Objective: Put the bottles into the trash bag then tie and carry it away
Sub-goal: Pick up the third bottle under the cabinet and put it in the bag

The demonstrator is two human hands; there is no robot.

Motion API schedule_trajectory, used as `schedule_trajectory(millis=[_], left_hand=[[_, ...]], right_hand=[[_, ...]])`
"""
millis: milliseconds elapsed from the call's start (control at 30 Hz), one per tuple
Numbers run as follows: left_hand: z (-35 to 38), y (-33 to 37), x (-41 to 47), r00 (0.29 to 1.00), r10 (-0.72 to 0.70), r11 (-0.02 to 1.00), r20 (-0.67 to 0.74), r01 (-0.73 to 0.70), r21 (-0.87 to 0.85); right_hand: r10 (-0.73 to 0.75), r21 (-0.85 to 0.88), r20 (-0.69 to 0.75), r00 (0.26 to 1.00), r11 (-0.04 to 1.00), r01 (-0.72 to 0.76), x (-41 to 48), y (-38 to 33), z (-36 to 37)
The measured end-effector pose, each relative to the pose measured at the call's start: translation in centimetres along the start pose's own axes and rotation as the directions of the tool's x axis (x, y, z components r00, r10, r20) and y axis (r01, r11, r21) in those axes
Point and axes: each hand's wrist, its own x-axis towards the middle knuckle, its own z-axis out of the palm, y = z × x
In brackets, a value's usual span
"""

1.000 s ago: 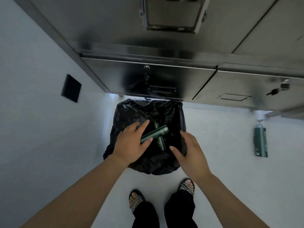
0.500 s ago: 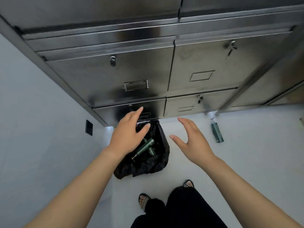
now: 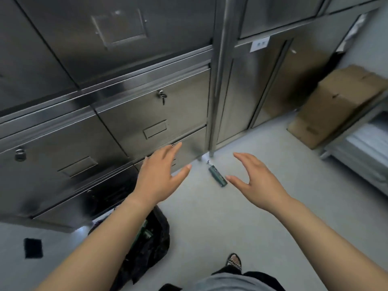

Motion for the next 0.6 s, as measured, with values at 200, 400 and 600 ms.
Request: schedule_trajectory(millis=[200, 400, 600], left_hand=[[4.2, 6.2, 6.0, 0.998, -0.023, 0.996, 0.055, 0.018, 0.092], [4.0, 5.8, 9.3, 0.996, -0.076, 0.987, 0.042, 0.069, 0.142], [2.8, 2.3, 14.2, 0.998, -0.064, 0.974, 0.027, 0.056, 0.221]], right_hand=[[0.032, -0.024, 0.011, 0.999, 0.999, -0.031, 3.0, 7.5, -4.7], [-0.010, 0.016, 0.053, 0.999, 1.000, 0.009, 8.9, 8.8, -4.9], [-0.023, 0.074, 0.022, 0.999, 0.997, 0.021, 15.0, 7.6, -3.3]])
